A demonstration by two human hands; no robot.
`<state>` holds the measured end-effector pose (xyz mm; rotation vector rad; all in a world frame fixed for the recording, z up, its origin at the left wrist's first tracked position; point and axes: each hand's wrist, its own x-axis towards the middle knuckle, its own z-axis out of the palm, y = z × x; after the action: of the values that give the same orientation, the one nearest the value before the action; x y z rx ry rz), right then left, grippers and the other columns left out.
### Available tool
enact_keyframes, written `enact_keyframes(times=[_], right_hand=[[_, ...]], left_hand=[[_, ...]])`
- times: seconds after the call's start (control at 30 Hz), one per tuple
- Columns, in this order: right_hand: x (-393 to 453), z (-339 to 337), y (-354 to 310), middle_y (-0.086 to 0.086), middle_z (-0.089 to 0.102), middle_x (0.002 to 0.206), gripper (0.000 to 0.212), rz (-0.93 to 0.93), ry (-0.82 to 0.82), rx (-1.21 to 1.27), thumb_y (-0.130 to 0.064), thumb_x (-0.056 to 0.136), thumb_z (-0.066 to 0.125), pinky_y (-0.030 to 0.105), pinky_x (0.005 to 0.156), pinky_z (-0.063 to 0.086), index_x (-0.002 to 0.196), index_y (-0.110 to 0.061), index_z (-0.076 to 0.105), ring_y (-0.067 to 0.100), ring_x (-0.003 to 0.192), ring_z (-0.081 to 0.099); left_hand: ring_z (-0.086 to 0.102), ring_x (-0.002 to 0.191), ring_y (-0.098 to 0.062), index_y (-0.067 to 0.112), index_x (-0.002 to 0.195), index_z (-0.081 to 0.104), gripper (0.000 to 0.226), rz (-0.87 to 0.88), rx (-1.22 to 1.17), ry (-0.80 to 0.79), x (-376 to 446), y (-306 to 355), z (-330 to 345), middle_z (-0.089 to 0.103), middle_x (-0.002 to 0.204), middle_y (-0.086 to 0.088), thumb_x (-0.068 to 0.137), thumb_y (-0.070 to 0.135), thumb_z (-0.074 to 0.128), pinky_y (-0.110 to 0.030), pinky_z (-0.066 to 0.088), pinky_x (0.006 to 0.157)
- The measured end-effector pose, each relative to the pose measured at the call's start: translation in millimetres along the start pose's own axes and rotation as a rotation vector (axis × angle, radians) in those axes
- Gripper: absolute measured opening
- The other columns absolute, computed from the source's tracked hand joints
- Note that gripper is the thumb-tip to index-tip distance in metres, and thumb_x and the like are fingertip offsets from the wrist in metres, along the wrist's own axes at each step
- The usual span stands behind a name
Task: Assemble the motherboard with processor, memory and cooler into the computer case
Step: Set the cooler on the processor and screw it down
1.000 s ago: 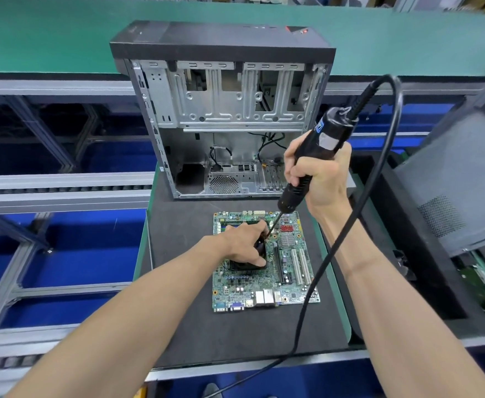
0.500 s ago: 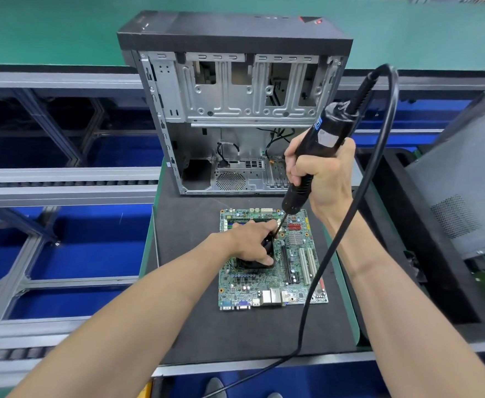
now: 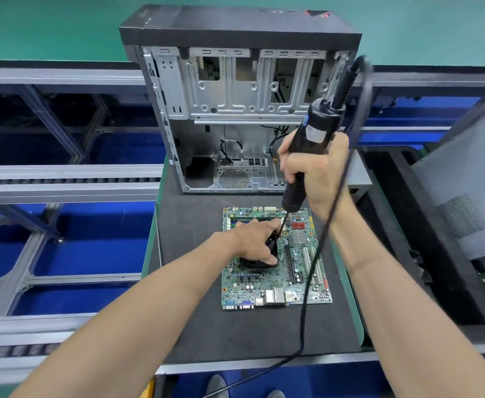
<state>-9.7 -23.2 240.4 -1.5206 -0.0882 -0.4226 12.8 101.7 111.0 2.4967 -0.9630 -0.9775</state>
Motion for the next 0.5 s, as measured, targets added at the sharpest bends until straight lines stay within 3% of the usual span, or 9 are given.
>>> enact_keyframes(times=[0.07, 0.23, 0.33, 0.43, 0.5], right_hand=[[-2, 6, 4, 0.011, 0.051, 0.05, 0.014, -0.038, 0.127, -0.015, 0.004, 0.054, 0.06, 0.025, 0.047, 0.036, 0.063, -0.006, 0.064, 0.022, 0.041, 0.042], [3, -8, 2, 0.01, 0.052, 0.051, 0.032, -0.035, -0.19, 0.078, 0.011, 0.046, 0.05, 0.025, 0.053, 0.035, 0.07, -0.004, 0.064, 0.021, 0.048, 0.043], [5, -14, 1, 0.004, 0.054, 0.051, 0.029, -0.018, -0.158, 0.084, 0.009, 0.045, 0.05, 0.024, 0.052, 0.036, 0.068, -0.005, 0.061, 0.021, 0.048, 0.043], [8, -11, 2, 0.009, 0.051, 0.052, 0.026, 0.002, -0.163, 0.091, 0.0, 0.041, 0.055, 0.025, 0.049, 0.032, 0.066, -0.005, 0.06, 0.021, 0.046, 0.04], [10, -9, 3, 0.011, 0.051, 0.053, 0.024, 0.02, -0.176, 0.092, -0.005, 0.041, 0.057, 0.025, 0.049, 0.032, 0.064, -0.007, 0.06, 0.021, 0.046, 0.04]], left_hand=[[0.048, 0.126, -0.039, 0.023, 0.117, 0.036, 0.052, 0.001, -0.004, 0.005, 0, -1, 0, 0.044, 0.081, 0.012, 0.083, 0.034, 0.074, -0.056, 0.031, 0.107], [0.043, 0.122, -0.031, 0.022, 0.12, 0.035, 0.053, 0.019, 0.004, 0.01, -1, -1, 0, 0.044, 0.081, 0.014, 0.086, 0.036, 0.073, -0.05, 0.029, 0.101], [0.038, 0.132, -0.033, 0.02, 0.13, 0.034, 0.06, 0.002, 0.008, -0.009, -1, 1, -2, 0.042, 0.083, 0.01, 0.087, 0.037, 0.072, -0.052, 0.027, 0.107], [0.039, 0.131, -0.033, 0.02, 0.124, 0.035, 0.055, 0.01, 0.03, -0.015, 1, 1, -2, 0.04, 0.081, 0.016, 0.087, 0.037, 0.071, -0.054, 0.027, 0.108], [0.039, 0.132, -0.032, 0.017, 0.131, 0.034, 0.06, 0.008, 0.036, -0.025, 2, 2, -2, 0.044, 0.083, 0.015, 0.088, 0.037, 0.071, -0.055, 0.026, 0.11]])
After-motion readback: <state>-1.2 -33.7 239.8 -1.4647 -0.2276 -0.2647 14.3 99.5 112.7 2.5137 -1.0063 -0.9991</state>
